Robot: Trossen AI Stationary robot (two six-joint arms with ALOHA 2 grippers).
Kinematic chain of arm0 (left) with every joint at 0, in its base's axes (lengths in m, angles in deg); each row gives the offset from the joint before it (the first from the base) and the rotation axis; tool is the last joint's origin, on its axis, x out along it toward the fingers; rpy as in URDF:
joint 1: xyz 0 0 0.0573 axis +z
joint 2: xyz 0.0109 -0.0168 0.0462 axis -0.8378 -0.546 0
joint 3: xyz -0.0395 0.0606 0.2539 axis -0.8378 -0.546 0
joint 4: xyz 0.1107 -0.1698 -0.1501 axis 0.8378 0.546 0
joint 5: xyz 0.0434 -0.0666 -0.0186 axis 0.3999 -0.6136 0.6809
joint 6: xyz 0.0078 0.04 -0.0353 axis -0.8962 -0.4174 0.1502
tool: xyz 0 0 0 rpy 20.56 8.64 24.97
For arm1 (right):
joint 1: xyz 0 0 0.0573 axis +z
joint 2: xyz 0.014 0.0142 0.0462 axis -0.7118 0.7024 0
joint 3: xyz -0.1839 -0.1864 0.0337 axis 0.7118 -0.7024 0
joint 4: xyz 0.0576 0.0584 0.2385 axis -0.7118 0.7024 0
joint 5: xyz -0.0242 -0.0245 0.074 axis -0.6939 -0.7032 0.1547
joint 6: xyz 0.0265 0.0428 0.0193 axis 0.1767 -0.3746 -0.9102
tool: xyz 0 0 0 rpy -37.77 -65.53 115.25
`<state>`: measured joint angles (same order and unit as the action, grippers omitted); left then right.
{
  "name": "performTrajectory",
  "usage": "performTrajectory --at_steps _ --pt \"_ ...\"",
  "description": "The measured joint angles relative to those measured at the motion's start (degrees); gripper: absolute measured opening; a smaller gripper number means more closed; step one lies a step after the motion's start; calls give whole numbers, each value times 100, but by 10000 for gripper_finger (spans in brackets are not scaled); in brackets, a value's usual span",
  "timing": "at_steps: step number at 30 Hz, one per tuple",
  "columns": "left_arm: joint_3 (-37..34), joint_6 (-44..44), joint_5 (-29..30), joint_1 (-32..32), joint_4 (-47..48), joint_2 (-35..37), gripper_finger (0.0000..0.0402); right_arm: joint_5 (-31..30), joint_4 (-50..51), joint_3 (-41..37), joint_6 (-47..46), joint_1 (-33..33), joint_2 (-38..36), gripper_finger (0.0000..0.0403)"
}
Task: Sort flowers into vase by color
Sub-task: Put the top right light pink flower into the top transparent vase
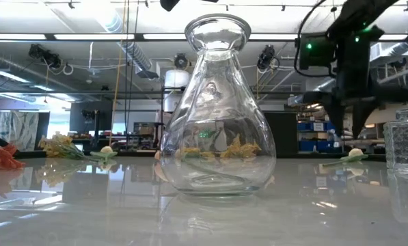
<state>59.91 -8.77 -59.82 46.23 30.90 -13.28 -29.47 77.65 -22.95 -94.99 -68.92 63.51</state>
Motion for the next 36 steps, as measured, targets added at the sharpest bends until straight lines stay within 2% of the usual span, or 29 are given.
performTrajectory --at_steps 4,11,19,28,36 --pt "0 0 0 0 0 0 188 41 -440 -259 292 -216 0 152" --pt "0 2 0 0 -1 0 188 14 -500 -526 934 -611 14 152" --pt "0 2 0 0 -4 0 188 -22 -1122 -827 1482 -891 139 152" --pt "0 4 0 0 -4 0 188 89 -1656 -819 2076 -1063 700 152" --pt "0 7 0 0 -1 0 188 171 -1526 -718 2334 -1086 804 150"
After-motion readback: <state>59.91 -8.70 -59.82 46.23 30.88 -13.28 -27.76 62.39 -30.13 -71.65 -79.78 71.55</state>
